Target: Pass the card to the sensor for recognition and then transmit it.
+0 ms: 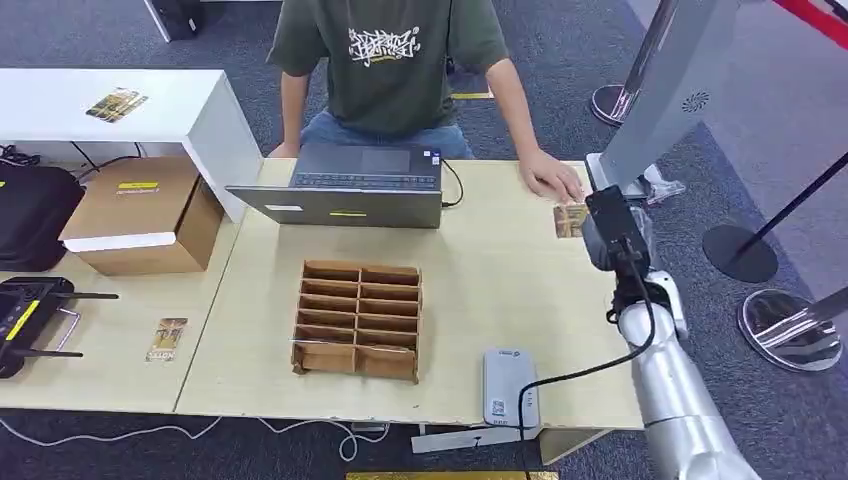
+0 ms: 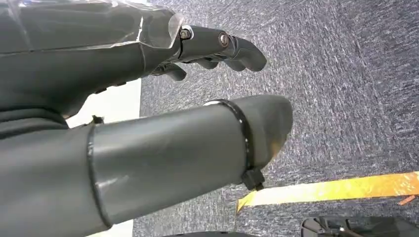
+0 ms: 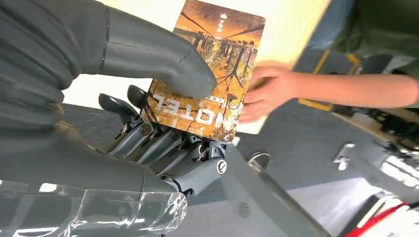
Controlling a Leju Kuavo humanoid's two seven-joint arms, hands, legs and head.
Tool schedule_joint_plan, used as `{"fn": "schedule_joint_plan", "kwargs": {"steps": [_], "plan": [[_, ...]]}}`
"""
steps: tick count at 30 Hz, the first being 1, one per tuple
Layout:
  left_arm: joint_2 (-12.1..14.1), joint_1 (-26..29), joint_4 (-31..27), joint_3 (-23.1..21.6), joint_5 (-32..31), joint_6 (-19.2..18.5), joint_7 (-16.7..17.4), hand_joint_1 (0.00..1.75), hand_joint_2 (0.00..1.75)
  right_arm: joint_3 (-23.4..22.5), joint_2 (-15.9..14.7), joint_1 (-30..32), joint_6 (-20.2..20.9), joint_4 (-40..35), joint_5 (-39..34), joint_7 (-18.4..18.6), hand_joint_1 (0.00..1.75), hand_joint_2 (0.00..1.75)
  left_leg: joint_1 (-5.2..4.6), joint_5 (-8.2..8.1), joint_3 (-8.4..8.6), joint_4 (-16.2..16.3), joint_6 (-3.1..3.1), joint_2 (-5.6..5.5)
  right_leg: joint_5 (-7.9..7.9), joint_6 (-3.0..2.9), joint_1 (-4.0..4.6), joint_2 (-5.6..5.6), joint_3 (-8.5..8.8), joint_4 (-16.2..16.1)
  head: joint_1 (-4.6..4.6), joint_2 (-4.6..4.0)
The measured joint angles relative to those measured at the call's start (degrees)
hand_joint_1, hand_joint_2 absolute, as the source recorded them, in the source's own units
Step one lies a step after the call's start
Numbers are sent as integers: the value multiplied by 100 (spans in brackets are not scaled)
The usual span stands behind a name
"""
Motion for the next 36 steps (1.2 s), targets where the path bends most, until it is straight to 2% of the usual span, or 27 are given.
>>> {"fn": "schedule_joint_plan", "kwargs": {"steps": [7,15,36], "plan": [[-15,1,2,85,138,0,-20,0,0,-256,-61,750,44,-429,66,39,175,175,-1,-2,-1,0,3,1,-1,2,-1,-1,0,-1,-2,0],[-22,1,17,171,260,0,-74,0,0,-359,17,1442,44,-1058,227,210,175,175,0,-2,-1,-1,3,2,-2,2,-1,0,0,-1,-2,0],[-50,1,20,249,317,-20,-50,0,0,-420,704,3081,92,-2833,955,678,175,175,0,-9,-2,-3,1,2,-10,8,-1,-2,0,-1,0,0]]}}
